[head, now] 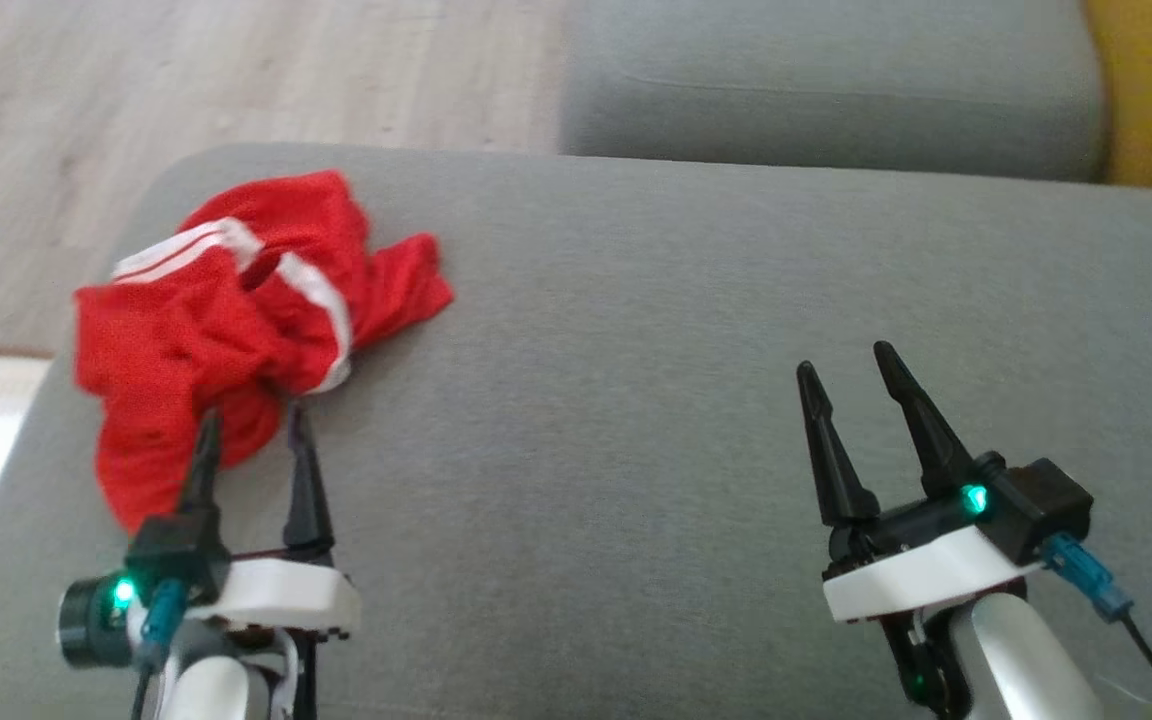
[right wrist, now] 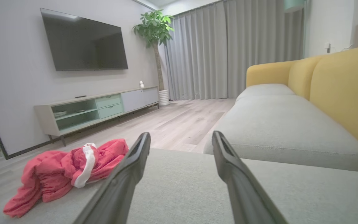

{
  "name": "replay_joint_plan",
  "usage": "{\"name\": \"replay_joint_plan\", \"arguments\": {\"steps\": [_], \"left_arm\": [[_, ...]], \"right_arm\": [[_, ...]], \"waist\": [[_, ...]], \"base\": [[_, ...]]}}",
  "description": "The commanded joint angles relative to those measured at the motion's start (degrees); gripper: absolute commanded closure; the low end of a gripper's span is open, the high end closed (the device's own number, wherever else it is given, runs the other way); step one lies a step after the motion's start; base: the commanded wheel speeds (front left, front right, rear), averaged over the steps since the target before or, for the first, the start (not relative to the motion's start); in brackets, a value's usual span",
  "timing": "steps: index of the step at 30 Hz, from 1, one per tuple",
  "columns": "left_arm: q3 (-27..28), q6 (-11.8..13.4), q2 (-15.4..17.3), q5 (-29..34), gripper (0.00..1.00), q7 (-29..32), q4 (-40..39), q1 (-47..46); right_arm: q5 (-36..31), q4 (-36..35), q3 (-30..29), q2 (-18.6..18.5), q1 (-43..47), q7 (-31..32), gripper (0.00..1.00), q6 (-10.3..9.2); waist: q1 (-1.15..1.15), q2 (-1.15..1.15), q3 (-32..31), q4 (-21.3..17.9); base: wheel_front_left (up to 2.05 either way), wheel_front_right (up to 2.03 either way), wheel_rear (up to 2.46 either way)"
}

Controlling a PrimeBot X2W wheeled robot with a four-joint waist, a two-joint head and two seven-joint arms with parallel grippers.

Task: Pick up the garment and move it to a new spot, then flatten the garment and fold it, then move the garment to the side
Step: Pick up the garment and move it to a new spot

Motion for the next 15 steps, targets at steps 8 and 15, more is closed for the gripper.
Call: {"name": "replay_joint_plan", "arguments": {"steps": [8, 15], "left_arm": [[4.3, 0.0, 0.6, -1.1, 0.0, -0.7, -0.5, -2.1], [4.9, -0.2, 0.6, -1.2, 0.0, -0.7, -0.6, -1.6]], "right_arm": [[2.1, -2.3, 3.3, 0.0, -1.0, -0.6, 0.0, 0.44], [2.1, -2.2, 3.4, 0.1, -1.0, -0.6, 0.0, 0.44]], "waist": [[0.0, 0.0, -0.3, 10.7], [0.0, 0.0, -0.3, 13.2]], "base": [[0.0, 0.0, 0.0], [0.0, 0.0, 0.0]]}}
